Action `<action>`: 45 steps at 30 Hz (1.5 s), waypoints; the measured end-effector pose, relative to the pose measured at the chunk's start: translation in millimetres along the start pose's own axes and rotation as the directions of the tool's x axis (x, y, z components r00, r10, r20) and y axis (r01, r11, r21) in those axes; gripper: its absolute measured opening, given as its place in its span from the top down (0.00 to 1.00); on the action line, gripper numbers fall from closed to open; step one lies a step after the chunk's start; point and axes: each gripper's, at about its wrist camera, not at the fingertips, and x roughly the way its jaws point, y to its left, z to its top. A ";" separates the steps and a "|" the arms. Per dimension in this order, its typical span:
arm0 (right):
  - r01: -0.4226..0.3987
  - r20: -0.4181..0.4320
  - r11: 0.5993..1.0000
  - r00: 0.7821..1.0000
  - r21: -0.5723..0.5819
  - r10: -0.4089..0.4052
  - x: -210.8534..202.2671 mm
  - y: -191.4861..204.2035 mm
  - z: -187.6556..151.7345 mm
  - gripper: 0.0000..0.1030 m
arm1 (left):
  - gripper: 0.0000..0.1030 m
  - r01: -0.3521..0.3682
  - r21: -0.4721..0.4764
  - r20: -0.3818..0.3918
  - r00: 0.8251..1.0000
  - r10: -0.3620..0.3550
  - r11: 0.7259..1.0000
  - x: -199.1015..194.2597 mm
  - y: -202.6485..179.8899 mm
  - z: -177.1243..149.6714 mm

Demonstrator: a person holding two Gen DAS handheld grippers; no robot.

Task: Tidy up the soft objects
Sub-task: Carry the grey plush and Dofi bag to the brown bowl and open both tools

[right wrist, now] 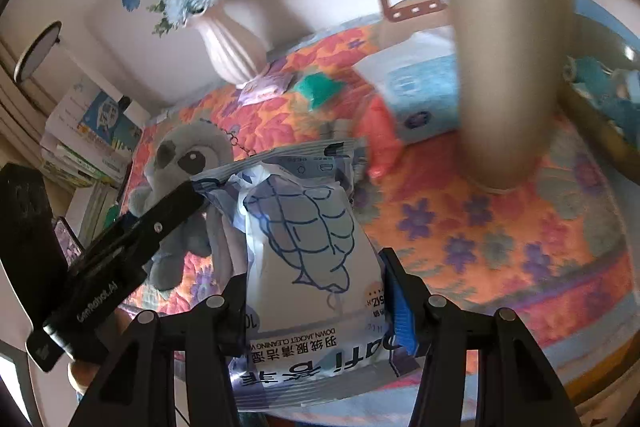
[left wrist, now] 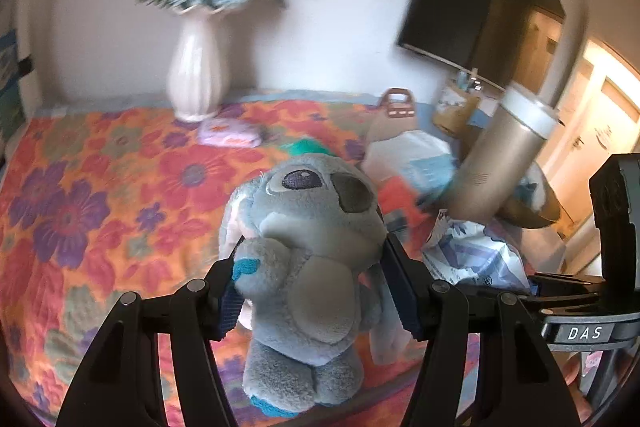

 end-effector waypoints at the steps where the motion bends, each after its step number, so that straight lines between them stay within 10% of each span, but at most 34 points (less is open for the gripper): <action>1: 0.002 0.003 1.000 1.000 0.002 -0.002 -4.7 -4.5 -1.5 0.49 | 0.42 0.012 0.011 0.000 1.000 -0.012 1.000 0.1 -5.4 1.5; 29: -0.038 0.247 0.951 0.968 0.306 -0.041 -137.9 -199.5 -9.0 0.49 | 0.42 0.422 0.258 -0.092 0.906 -0.413 0.869 38.0 -209.7 20.5; 34: -0.033 0.334 0.949 0.939 0.315 -0.078 -154.8 -219.0 32.4 0.49 | 0.42 0.319 0.346 -0.016 0.942 -0.334 0.882 54.5 -260.6 39.1; 41: 0.203 0.388 0.920 0.860 0.335 -0.331 -162.2 -235.7 102.0 0.49 | 0.41 0.155 0.336 0.112 0.973 -0.203 0.929 89.9 -304.4 64.6; 45: 0.212 0.348 0.920 0.878 0.330 -0.328 -149.3 -260.6 138.0 0.35 | 0.30 0.062 0.353 0.166 0.978 -0.128 0.934 112.9 -316.5 67.4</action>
